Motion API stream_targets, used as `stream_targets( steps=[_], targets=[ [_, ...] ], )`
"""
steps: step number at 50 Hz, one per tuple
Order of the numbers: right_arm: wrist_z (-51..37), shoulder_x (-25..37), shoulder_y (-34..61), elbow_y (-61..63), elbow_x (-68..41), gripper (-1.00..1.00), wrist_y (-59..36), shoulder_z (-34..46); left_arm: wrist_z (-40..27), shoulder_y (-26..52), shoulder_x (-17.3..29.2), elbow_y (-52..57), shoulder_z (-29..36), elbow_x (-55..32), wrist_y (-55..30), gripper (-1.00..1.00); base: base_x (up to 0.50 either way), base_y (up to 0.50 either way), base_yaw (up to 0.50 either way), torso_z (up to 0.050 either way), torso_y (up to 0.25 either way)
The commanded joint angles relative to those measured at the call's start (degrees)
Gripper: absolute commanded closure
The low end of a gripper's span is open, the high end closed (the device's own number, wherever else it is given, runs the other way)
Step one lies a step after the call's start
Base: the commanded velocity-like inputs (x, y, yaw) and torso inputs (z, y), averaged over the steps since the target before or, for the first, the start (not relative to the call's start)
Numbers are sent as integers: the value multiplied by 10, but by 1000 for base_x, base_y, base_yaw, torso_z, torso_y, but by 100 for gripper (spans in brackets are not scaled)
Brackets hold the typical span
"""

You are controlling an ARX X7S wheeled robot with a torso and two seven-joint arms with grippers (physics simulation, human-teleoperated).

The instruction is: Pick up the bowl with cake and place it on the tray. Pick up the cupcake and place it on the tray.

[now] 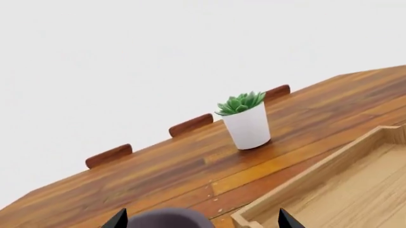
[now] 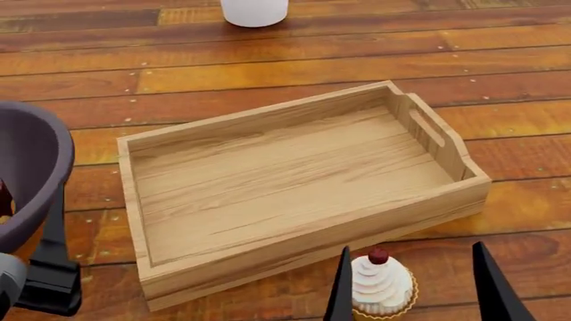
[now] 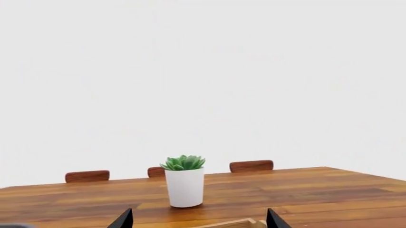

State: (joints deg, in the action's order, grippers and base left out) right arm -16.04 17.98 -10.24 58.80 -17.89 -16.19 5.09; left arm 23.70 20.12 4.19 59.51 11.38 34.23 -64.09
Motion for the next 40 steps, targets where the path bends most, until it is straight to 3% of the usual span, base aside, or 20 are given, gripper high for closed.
stream_targets(
  steps=[1, 2, 7, 11, 17, 21, 26, 29, 35, 36, 40],
  targets=[
    [-10, 12, -2, 0, -9, -100, 10, 7, 59, -14, -30, 0, -12, 65, 17, -100, 0, 0, 0, 0, 0],
    [-9, 14, -7, 2, -8, -100, 14, 8, 60, -12, -24, -5, -6, 71, 12, -100, 0, 0, 0, 0, 0],
    [-13, 20, -1, -4, -14, -100, 11, 11, 139, 51, 51, -82, 154, 246, -107, -100, 0, 0, 0, 0, 0],
    [-10, 18, 5, -21, -29, -100, 19, 9, 213, 61, 74, -94, 221, 337, -165, -100, 0, 0, 0, 0, 0],
    [-14, 21, 9, -20, -35, -100, 14, 10, 266, 70, 85, -101, 249, 397, -187, -100, 0, 0, 0, 0, 0],
    [-18, 23, 10, -20, -38, -100, 13, 8, 385, 86, 114, -169, 293, 524, -188, -100, 0, 0, 0, 0, 0],
    [-18, 23, 7, -24, -38, -100, 20, 10, 454, 89, 123, -190, 298, 593, -165, -100, 0, 0, 0, 0, 0],
    [-18, 23, 8, -26, -36, -100, 23, 14, 461, 95, 141, -214, 308, 628, -132, -100, 0, 0, 0, 0, 0],
    [-19, 24, 9, -29, -36, -100, 26, 18, 429, 117, 161, -224, 333, 618, -92, -100, 0, 0, 0, 0, 0],
    [-19, 24, 8, -30, -36, -100, 29, 18, 388, 122, 180, -218, 354, 594, -66, -100, 0, 0, 0, 0, 0],
    [-20, 25, 7, -31, -36, -100, 32, 19, 388, 124, 181, -223, 355, 593, -60, -100, 0, 0, 0, 0, 0]
  ],
)
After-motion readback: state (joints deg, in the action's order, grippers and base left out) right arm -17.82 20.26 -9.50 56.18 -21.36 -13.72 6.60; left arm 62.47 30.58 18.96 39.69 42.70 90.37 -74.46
